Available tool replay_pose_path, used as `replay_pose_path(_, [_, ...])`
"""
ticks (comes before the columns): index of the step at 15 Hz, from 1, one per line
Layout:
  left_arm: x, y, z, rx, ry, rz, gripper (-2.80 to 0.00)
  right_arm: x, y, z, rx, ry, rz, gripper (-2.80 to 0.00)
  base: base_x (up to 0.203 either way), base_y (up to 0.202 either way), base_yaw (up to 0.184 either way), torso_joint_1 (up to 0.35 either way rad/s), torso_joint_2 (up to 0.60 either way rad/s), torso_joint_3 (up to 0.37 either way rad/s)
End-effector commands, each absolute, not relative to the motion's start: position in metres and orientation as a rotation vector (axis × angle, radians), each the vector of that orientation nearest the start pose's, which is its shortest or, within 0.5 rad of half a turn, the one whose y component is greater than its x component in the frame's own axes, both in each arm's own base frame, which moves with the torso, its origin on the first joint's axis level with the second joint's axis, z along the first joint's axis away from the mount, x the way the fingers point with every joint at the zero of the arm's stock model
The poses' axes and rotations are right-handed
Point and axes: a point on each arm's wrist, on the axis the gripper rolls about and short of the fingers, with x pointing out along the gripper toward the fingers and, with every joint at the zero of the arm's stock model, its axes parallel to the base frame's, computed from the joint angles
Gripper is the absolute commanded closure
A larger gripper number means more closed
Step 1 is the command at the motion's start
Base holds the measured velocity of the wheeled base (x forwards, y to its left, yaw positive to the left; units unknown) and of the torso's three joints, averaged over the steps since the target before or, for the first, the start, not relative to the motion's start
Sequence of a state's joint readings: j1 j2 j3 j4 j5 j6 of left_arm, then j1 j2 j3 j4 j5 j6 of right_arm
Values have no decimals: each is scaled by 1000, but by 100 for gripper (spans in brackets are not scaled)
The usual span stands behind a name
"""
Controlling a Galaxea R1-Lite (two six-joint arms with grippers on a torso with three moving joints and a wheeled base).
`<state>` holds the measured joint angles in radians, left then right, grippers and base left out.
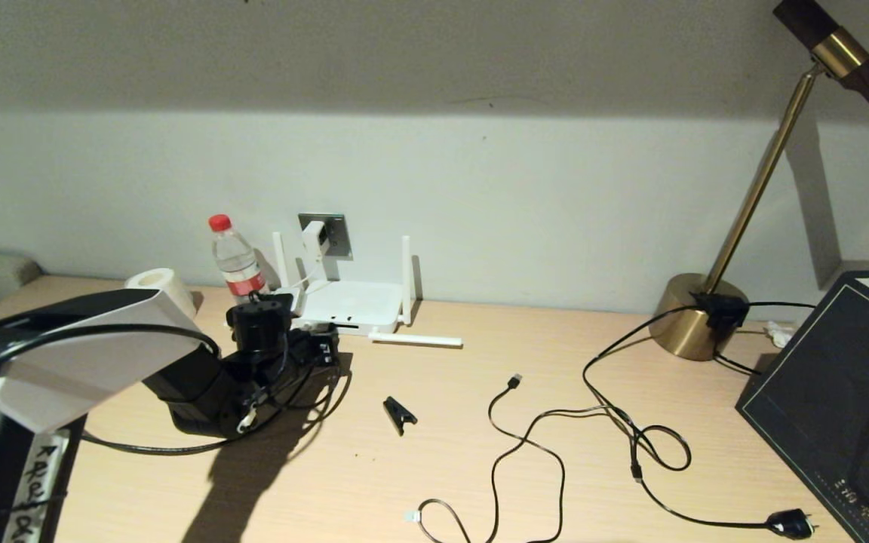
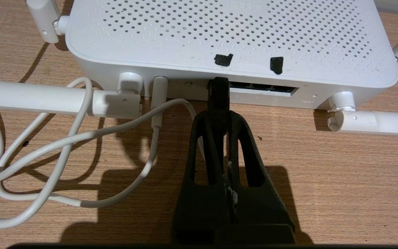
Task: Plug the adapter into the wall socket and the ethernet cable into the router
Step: Plug cable into router interface
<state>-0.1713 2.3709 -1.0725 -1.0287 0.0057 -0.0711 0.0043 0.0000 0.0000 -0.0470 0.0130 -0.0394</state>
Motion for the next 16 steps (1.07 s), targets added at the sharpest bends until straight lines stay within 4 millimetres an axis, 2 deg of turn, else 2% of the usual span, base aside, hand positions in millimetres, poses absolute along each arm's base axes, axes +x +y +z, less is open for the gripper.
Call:
replay_pose_path(1, [427, -74, 36, -48, 273, -155, 0, -21, 0, 76, -40, -30, 18, 0, 0, 0, 0, 0, 0, 0])
replay_pose_path(9, [427, -73, 32, -47, 281, -153, 0, -22, 0, 76, -40, -31, 18, 0, 0, 0, 0, 0, 0, 0])
replay_pose_path(10, [427, -74, 32, -47, 280, -155, -280, -22, 0, 76, -40, -31, 18, 0, 0, 0, 0, 0, 0, 0])
replay_pose_path(16, [426, -74, 30, -47, 282, -158, -280, -21, 0, 76, -40, -30, 18, 0, 0, 0, 0, 0, 0, 0])
